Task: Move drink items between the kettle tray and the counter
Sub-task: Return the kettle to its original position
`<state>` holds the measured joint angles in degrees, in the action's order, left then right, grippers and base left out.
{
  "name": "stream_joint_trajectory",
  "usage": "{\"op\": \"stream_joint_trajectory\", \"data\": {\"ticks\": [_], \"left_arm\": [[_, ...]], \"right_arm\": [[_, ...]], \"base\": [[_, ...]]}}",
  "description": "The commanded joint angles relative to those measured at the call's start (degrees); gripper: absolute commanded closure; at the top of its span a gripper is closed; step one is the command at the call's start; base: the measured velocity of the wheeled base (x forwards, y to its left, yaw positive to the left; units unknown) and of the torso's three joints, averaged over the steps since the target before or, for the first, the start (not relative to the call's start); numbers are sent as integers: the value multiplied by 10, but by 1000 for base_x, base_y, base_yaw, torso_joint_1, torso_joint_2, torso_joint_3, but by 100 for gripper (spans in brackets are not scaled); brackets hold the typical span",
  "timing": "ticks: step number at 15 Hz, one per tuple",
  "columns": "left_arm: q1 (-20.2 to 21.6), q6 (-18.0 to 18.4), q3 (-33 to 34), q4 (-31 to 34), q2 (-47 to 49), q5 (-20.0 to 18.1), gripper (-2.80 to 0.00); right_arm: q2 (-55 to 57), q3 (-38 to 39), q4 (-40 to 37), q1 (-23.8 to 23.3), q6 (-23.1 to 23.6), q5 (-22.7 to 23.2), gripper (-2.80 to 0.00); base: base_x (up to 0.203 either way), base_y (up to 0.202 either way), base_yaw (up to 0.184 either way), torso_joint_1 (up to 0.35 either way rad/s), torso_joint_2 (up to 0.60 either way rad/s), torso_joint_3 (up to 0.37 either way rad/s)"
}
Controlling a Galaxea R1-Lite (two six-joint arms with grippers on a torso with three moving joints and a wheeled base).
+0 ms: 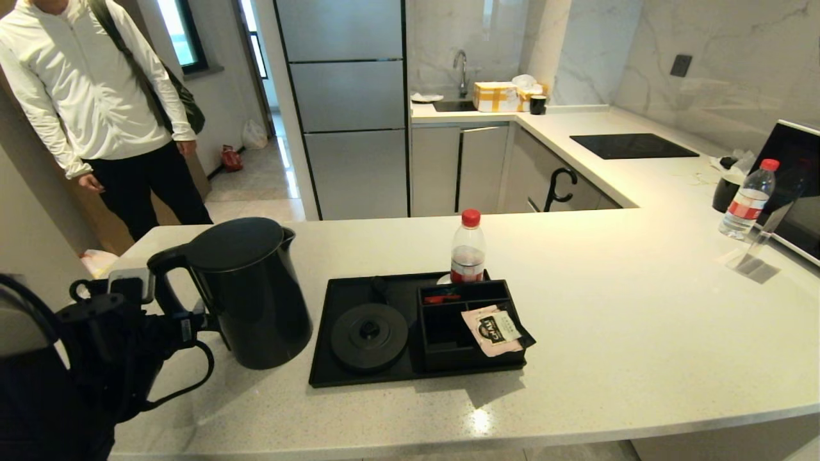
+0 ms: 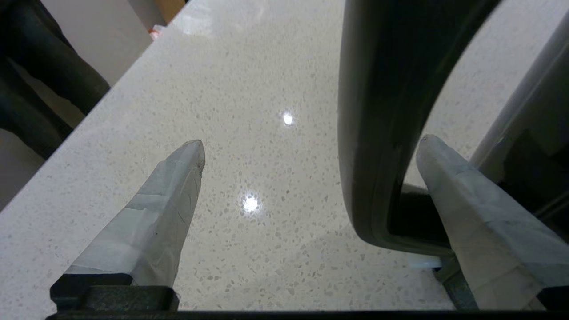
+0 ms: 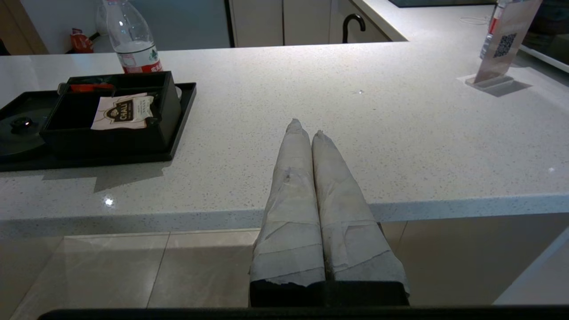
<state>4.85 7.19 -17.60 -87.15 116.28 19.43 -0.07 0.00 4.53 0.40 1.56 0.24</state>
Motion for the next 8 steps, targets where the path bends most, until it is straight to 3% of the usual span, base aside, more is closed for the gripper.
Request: {"op": "stream_joint_trajectory", "data": {"ticks": [1,8], "left_arm": [[1,0,-6,-5,4,1,-280],[1,1,-31,-5,11,1,-280]], "right_arm": [[1,18,0,0,0,0,0],[1,18,0,0,0,0,0]], "base": [[0,0,0,0,0,0],[0,0,0,0,0,0]]}}
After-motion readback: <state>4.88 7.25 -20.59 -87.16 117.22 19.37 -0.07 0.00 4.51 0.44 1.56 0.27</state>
